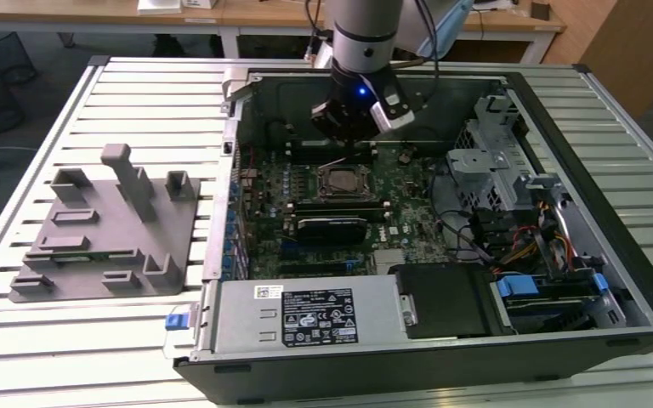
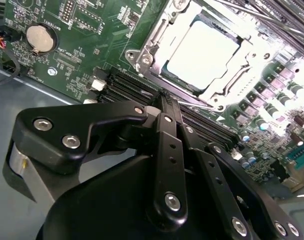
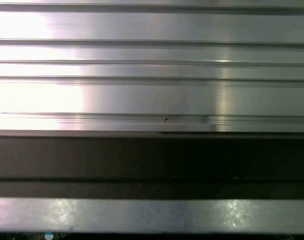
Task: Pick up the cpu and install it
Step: 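Install the first cpu locking lever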
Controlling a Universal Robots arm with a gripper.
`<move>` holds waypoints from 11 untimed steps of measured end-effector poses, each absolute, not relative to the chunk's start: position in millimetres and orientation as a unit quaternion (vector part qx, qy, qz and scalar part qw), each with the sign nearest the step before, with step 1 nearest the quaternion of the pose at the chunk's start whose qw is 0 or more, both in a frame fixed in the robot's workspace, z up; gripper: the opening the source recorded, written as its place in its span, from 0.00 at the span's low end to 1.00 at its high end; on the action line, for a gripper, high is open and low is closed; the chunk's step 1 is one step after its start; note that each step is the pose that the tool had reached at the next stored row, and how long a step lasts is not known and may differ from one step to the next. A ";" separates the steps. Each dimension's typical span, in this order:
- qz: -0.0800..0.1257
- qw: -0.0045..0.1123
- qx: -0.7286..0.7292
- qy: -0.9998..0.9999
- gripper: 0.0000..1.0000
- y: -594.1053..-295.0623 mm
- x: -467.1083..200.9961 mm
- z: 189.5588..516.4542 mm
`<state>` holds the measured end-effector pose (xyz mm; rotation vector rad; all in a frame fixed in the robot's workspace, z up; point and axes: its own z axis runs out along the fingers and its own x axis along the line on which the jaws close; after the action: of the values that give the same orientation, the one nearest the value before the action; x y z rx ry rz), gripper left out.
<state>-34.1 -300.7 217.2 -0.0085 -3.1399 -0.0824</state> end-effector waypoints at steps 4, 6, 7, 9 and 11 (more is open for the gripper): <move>-0.026 0.000 -0.003 -1.000 0.11 -300.7 -33.2 214.4; -0.026 0.000 -0.003 -1.000 0.11 -300.7 -32.7 213.1; -0.026 0.000 -0.003 -1.000 0.11 -300.7 -32.4 212.6; -0.026 0.000 -0.003 -1.000 0.11 -300.7 -31.7 211.3; -0.026 0.000 -0.003 -1.000 0.11 -300.7 -31.1 209.9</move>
<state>-31.1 -300.7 209.9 -0.0080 -3.1399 -0.0824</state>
